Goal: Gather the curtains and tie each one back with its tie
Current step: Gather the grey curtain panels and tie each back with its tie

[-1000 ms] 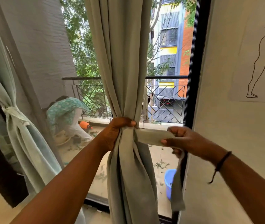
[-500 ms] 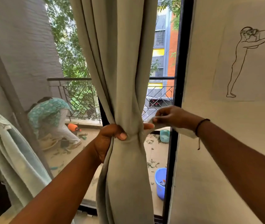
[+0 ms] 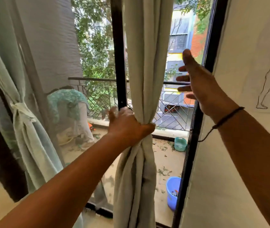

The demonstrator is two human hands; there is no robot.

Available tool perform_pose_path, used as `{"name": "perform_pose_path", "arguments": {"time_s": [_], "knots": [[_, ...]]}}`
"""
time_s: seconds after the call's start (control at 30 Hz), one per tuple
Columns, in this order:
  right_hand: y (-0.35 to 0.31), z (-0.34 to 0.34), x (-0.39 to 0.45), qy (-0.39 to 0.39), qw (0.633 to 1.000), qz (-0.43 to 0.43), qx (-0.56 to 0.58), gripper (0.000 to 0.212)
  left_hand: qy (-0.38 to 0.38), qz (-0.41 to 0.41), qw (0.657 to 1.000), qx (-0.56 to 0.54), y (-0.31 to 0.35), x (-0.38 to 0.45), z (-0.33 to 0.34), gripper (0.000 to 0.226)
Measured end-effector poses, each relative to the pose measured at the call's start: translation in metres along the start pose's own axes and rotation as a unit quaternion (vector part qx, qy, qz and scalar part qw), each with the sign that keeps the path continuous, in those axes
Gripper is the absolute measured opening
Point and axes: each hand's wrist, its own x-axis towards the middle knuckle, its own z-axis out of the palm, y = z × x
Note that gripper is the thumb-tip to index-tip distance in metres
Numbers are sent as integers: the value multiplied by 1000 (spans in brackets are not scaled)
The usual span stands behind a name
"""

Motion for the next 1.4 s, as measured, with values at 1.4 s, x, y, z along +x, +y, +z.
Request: {"name": "perform_pose_path", "arguments": {"time_s": [1.4], "knots": [[81,129,-6,-6,948,196,-249,53,-64,143,913,-378,-96,39,44,30]]}}
